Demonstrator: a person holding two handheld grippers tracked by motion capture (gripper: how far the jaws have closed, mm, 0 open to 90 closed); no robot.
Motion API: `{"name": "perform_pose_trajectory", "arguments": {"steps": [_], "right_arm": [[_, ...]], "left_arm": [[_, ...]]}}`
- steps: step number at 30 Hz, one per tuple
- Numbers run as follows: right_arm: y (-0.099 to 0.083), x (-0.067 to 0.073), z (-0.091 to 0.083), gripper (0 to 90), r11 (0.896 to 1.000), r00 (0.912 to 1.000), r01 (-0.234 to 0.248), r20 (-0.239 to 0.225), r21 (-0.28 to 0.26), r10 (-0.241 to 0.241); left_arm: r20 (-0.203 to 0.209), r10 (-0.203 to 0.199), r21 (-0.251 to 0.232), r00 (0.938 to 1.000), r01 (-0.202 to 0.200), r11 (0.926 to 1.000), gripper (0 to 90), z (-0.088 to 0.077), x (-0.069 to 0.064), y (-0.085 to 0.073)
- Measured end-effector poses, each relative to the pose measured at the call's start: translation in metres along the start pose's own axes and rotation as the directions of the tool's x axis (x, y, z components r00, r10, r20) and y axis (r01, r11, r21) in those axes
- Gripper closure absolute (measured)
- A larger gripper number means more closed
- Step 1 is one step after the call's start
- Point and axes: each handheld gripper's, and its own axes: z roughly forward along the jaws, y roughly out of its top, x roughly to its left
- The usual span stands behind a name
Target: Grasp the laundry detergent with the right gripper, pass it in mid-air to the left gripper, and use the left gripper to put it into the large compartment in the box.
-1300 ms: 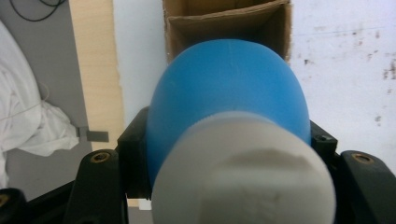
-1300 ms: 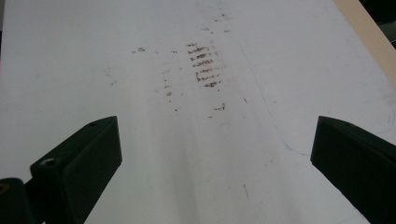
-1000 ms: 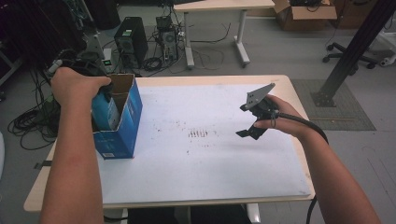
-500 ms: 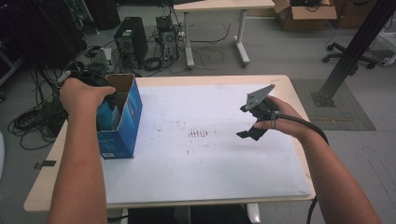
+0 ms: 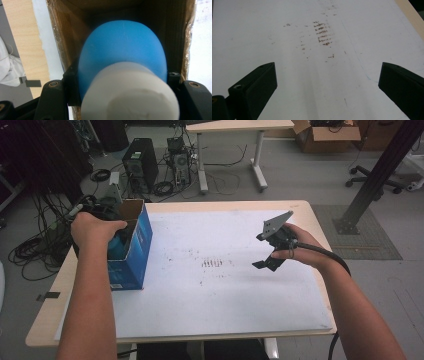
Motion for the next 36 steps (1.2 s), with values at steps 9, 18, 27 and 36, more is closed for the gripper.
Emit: {"name": "perform_pose_trajectory", "arguments": {"steps": [9,18,27,36], "right_arm": [[0.002,0.001,0.0,2.0,1.0,1.0,0.001,-0.002,0.004,-0.001],[0.0,0.001,0.003,2.1,1.0,1.0,0.0,-0.005,0.008,0.0],[-0.003,0.001,0.004,2.1,1.0,1.0,-0.004,-0.006,0.01,0.004],[-0.004,-0.001,0.002,2.1,1.0,1.0,-0.008,-0.002,0.013,0.008]], "left_arm": [[-0.001,0.014,0.026,0.9999,-0.014,0.9996,37.8,0.01,-0.001,0.0],[0.005,0.016,0.041,0.9999,-0.016,0.999,37.8,0.019,0.0,0.001],[0.01,0.011,0.049,0.9999,-0.012,0.9987,37.8,0.021,0.002,0.002],[0.009,0.009,0.052,0.9999,-0.01,0.9986,37.7,0.021,0.002,0.002]]}}
